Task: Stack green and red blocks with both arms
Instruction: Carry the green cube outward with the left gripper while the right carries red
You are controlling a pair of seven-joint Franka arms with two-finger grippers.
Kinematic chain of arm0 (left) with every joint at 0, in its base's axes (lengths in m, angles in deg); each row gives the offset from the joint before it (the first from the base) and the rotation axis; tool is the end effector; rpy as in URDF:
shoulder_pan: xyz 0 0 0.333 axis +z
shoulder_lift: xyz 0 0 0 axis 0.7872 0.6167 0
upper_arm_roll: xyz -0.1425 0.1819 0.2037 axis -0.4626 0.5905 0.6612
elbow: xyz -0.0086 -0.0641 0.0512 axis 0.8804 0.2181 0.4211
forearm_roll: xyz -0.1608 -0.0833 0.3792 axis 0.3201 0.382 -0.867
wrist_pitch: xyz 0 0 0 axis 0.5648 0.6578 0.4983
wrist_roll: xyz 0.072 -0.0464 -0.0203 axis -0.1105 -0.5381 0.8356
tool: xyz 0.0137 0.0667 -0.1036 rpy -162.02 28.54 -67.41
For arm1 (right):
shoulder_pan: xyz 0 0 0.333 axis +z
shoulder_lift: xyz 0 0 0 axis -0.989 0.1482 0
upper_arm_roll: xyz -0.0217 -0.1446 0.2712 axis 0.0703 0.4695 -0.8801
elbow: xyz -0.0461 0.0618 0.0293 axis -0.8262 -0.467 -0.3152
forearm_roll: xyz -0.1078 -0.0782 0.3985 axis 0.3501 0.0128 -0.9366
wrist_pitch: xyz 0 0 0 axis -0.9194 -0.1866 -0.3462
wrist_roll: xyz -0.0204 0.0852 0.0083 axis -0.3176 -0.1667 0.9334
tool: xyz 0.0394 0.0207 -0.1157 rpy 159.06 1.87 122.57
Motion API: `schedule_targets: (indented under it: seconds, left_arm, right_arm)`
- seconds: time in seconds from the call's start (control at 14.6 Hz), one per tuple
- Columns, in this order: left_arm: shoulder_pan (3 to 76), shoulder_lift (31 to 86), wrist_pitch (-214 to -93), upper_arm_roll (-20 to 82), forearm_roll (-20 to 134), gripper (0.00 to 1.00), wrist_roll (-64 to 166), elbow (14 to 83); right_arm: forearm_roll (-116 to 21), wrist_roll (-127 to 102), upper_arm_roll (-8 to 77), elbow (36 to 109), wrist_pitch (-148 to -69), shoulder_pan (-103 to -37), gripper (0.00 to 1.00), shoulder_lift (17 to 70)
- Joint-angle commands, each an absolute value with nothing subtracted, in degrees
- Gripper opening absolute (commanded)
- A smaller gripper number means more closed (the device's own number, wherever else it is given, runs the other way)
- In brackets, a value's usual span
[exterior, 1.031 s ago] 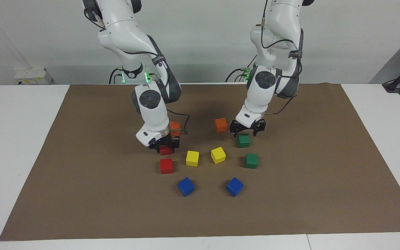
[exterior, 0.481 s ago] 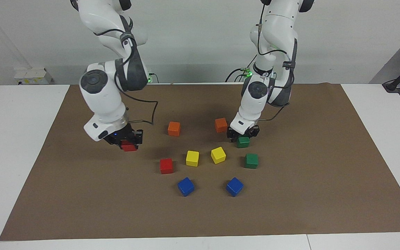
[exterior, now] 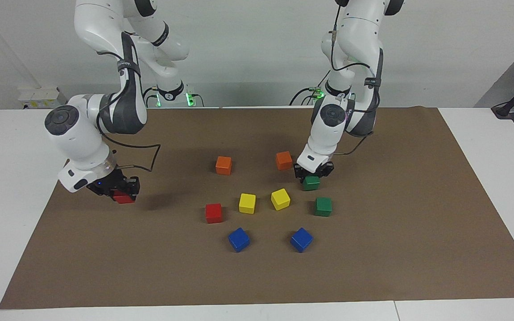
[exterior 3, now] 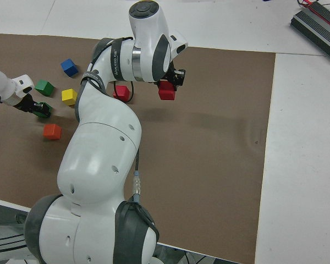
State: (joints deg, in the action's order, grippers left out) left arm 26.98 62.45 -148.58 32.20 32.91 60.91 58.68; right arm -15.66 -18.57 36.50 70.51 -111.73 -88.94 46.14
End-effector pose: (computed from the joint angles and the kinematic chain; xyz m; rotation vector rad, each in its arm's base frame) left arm 0.5363 -0.2727 0.2701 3.1156 -0.0174 0.0000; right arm 0.6617 -0.0322 0.3484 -3.1366 0.0018 -0.0353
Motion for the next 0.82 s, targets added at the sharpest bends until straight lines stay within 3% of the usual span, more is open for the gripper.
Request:
schedule_targets:
  seconds: [0.0, 0.34, 0.76]
  left_arm:
    - [29.32, 58.64, -138.64, 32.48, 33.57, 0.00, 61.01, 53.82]
    - [39.77, 50.64, -128.44, 32.57, 33.57, 0.00, 55.68, 52.84]
    - [59.89, 47.82, -129.72, 32.57, 33.57, 0.00, 24.94, 58.01]
  right_arm:
    - [-15.95, -16.73, 35.80, 75.89, -114.46, -90.26, 0.00, 43.55]
    - [-16.04, -15.77, 35.80, 79.67, -119.38, -90.97, 0.00, 43.55]
    - [-15.95, -14.71, 35.80, 80.73, -121.85, -91.41, 0.00, 44.69]
